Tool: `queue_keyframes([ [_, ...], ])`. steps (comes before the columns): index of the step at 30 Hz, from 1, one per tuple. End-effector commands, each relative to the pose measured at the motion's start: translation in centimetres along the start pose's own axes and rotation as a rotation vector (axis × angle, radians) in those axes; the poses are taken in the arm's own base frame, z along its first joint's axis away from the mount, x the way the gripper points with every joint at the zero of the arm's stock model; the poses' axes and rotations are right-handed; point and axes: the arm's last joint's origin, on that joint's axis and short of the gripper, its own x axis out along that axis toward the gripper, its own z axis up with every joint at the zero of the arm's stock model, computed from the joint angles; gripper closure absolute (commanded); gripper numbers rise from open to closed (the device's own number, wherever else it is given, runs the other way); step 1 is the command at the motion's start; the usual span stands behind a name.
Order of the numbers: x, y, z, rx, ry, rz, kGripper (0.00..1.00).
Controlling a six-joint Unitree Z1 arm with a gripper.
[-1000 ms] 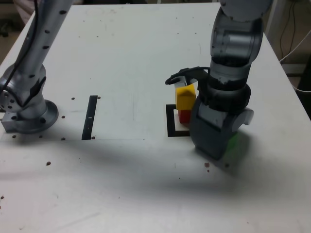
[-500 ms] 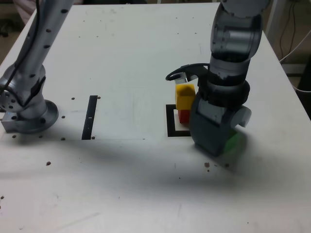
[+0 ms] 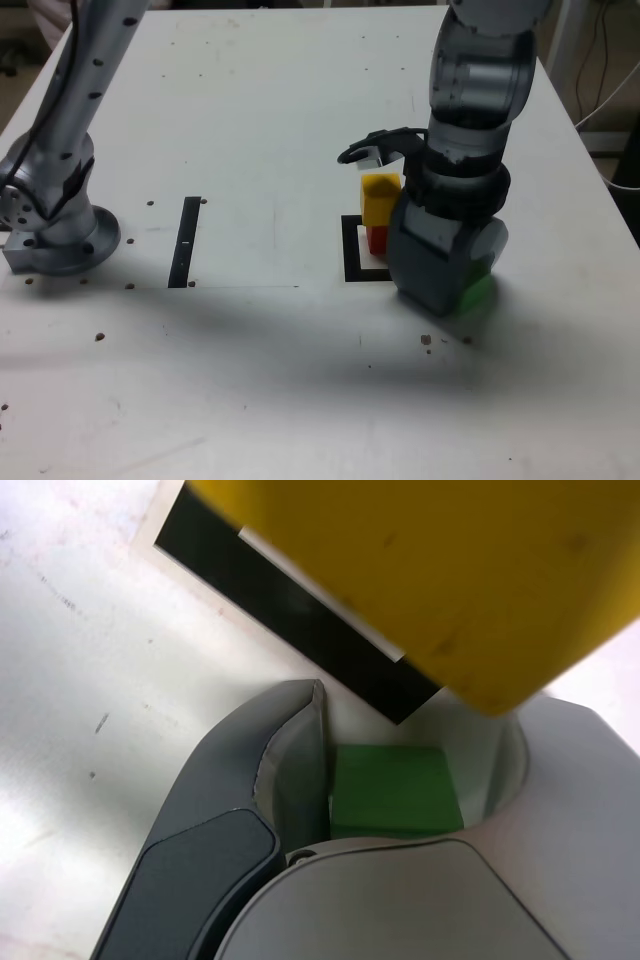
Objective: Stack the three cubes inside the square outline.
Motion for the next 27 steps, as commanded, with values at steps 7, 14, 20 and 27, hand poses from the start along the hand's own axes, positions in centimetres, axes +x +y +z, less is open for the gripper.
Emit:
queue_keyframes([
  [7,-0.7,0.0,-1.3,0.041,-0.063,-0.004,0.73],
  [14,-1.6,-0.1,-1.9,0.065,-0.087,-0.023,0.75],
  [20,-3.0,0.1,-2.7,0.083,-0.108,-0.042,0.75],
  [27,-6.2,1.1,-4.4,0.154,-0.123,-0.053,0.75],
])
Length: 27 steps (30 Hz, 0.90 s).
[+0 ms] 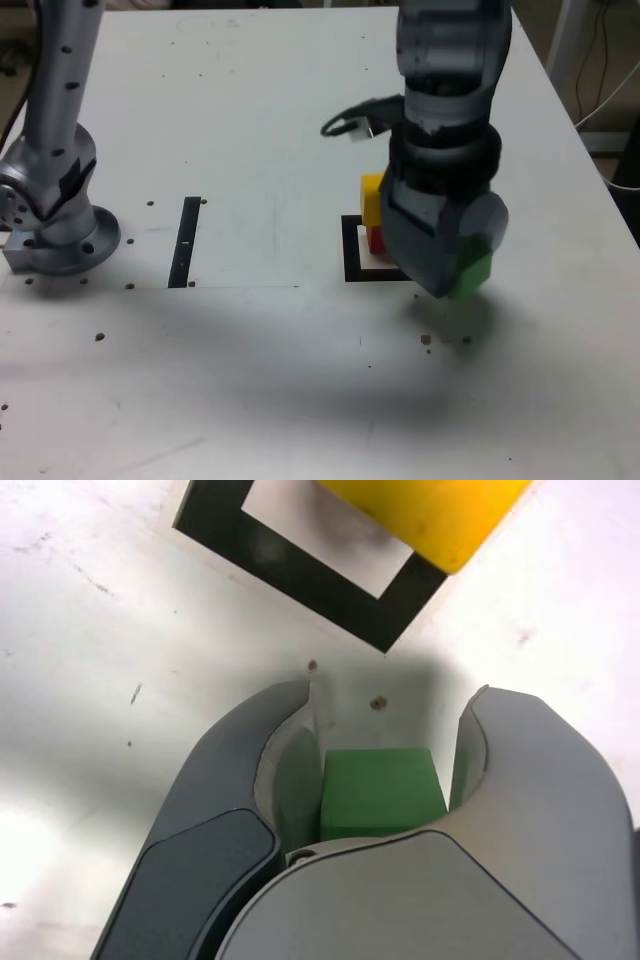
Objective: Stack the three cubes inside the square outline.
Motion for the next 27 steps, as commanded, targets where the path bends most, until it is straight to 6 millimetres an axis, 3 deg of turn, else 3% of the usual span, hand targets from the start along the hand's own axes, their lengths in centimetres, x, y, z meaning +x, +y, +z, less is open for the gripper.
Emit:
queue_keyframes([
  [1,-1.8,0.4,-0.6,0.044,-0.012,-0.014,0.75],
  [13,-7.0,3.5,-0.9,0.463,0.049,0.021,0.75],
  [20,-7.5,6.2,0.3,0.545,0.104,0.073,0.75],
  [27,-6.3,7.9,2.0,0.552,0.125,0.126,0.75],
])
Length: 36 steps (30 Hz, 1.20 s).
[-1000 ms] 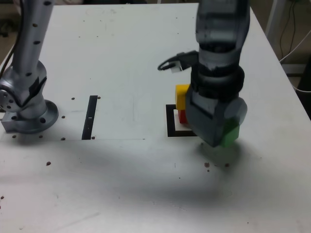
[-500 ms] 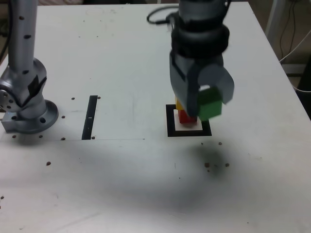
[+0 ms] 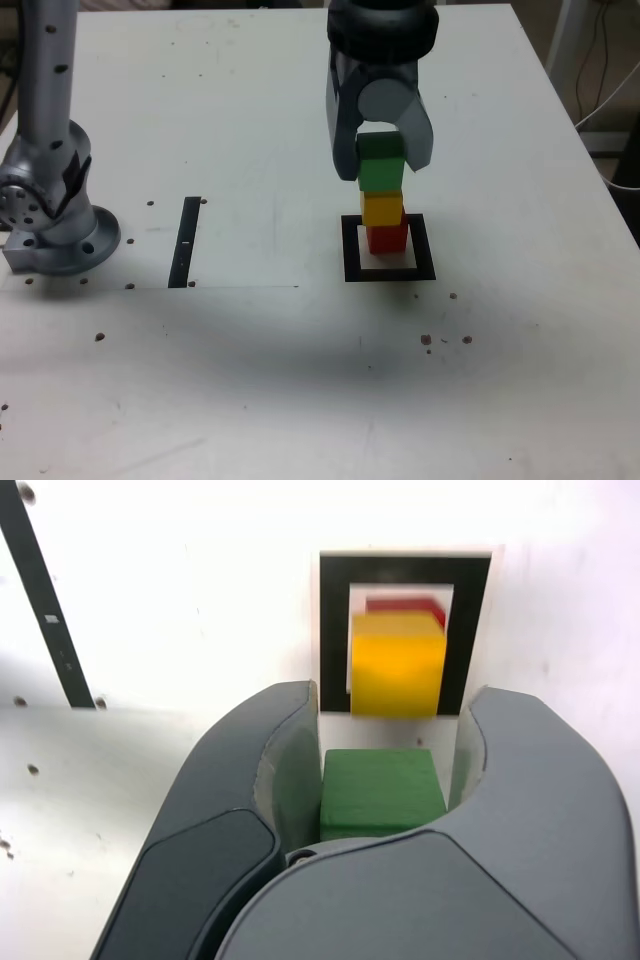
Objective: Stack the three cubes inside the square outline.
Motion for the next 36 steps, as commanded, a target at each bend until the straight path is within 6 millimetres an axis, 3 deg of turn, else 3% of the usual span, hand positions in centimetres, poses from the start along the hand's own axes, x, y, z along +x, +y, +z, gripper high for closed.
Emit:
queue_keyframes([
  [1,0.6,0.5,0.3,-0.001,0.016,0.008,0.75],
  [11,2.0,2.4,1.0,0.0,0.035,0.003,0.75],
  [36,2.9,2.8,1.7,-0.011,0.006,0.0,0.71],
])
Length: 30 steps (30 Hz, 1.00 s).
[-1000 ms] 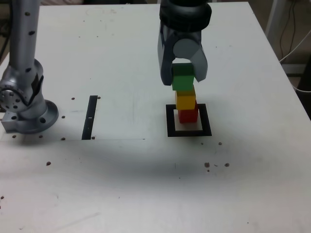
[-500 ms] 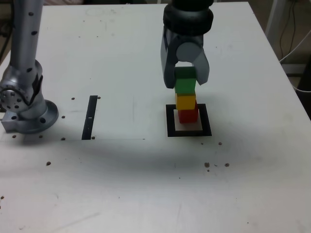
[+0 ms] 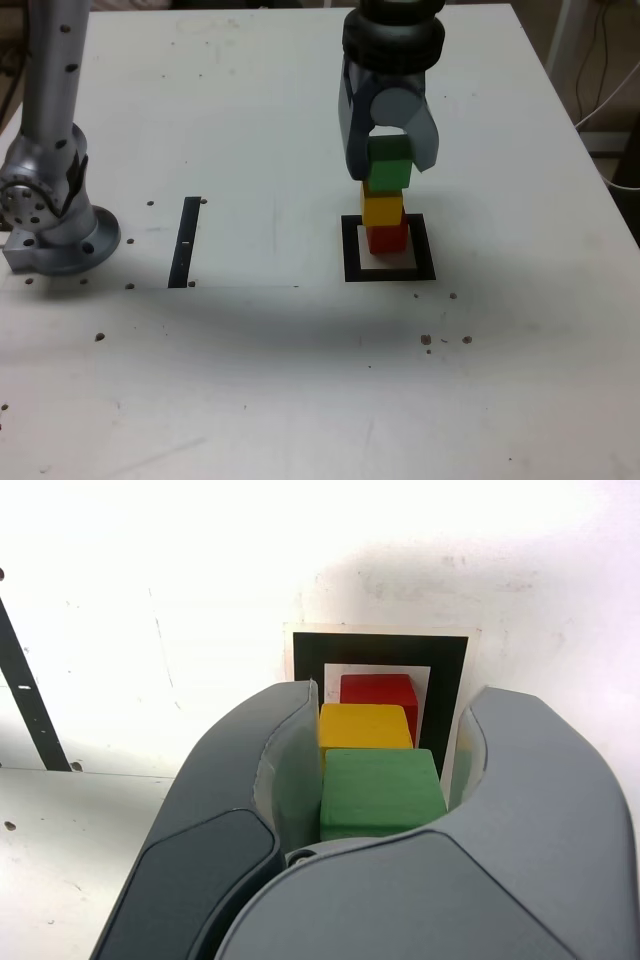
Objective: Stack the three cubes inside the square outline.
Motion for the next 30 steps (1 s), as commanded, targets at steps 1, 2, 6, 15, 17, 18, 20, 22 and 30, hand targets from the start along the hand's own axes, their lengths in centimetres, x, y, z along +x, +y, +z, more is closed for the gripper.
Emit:
queue_keyframes([
  [1,0.19,0.07,-0.01,-0.003,0.007,-0.002,0.69],
  [2,0.22,0.08,-0.04,-0.003,0.009,-0.004,0.66],
  [6,0.38,0.11,-0.12,-0.005,0.018,-0.015,0.5],
  [15,0.46,-0.25,0.0,0.008,-0.004,-0.016,0.19],
  [17,0.48,-0.34,0.03,0.01,-0.013,-0.011,0.11],
  [18,0.51,-0.36,0.03,0.009,-0.014,-0.01,0.08],
  [20,0.58,-0.36,0.01,0.007,-0.014,-0.009,0.04],
  [22,0.62,-0.35,-0.04,0.005,-0.011,-0.008,0.01],
  [30,-0.18,-0.19,-0.91,0.003,-0.014,-0.002,0.01],
])
